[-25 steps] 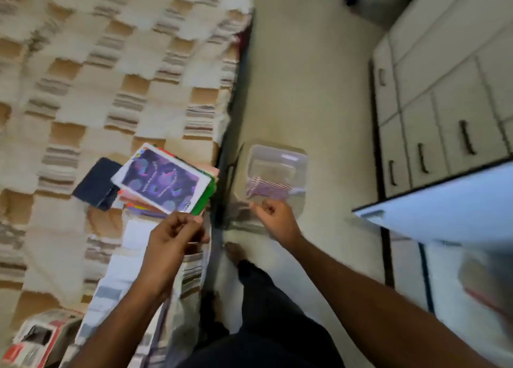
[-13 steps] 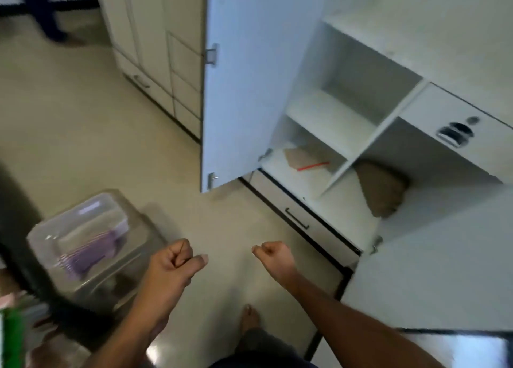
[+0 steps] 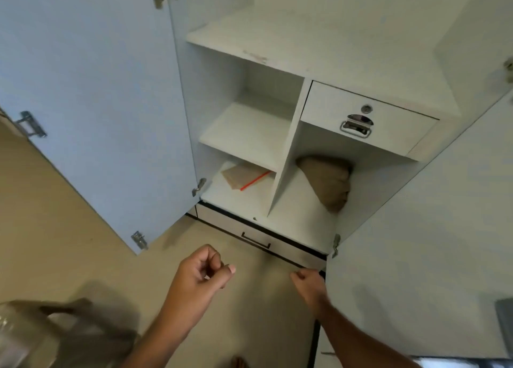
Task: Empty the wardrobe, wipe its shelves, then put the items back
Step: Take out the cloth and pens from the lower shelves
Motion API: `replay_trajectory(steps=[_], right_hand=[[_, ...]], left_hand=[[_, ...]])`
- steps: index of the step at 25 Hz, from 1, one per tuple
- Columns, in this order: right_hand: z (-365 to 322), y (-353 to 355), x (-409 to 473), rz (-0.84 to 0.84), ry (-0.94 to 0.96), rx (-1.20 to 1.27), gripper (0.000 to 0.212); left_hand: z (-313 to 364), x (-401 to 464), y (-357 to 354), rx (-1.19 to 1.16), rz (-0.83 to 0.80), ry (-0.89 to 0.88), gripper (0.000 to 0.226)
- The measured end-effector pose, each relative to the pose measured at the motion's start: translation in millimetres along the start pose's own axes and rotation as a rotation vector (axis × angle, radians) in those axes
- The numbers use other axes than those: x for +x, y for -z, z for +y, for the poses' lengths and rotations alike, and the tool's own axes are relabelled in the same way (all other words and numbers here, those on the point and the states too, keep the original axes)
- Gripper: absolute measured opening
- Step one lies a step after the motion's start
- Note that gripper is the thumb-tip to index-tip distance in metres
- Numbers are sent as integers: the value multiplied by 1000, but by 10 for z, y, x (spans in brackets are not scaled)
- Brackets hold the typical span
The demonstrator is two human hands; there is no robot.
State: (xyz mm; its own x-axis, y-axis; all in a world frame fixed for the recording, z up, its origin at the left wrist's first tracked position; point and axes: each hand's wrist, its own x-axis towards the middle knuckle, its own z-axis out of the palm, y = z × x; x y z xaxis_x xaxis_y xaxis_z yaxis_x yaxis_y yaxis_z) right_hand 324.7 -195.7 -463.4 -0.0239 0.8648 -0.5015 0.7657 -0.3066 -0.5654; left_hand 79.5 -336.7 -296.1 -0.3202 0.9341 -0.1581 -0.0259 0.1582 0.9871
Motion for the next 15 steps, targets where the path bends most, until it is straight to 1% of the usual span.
replay_trajectory(steps=[2,5,6,8,10,12,14,15], right_hand=[[-11,97,133,18,-6,17,41],[-122,251,287,69,13,26,47],[-177,300,344,103,24,45,49],[-280,393,487,158,29,111,47],[-344,452,696,194,15,168,43],[-343,447,942,218,17,186,45],[-302,420,1254,224,42,179,53],[-276,379,1431,224,39,183,56]], left_hand=[[57,331,-103,83,-43,-37,34],[83,933,-256,203,-111,-106,16],[80,1150,-318,246,-135,-130,16],[53,1594,-446,277,-186,-180,22],[-62,2081,-607,336,-204,-267,29],[-273,2543,-809,488,-203,-365,44],[-532,2995,-1032,665,-212,-407,64],[-661,3223,-1138,764,-188,-418,73]])
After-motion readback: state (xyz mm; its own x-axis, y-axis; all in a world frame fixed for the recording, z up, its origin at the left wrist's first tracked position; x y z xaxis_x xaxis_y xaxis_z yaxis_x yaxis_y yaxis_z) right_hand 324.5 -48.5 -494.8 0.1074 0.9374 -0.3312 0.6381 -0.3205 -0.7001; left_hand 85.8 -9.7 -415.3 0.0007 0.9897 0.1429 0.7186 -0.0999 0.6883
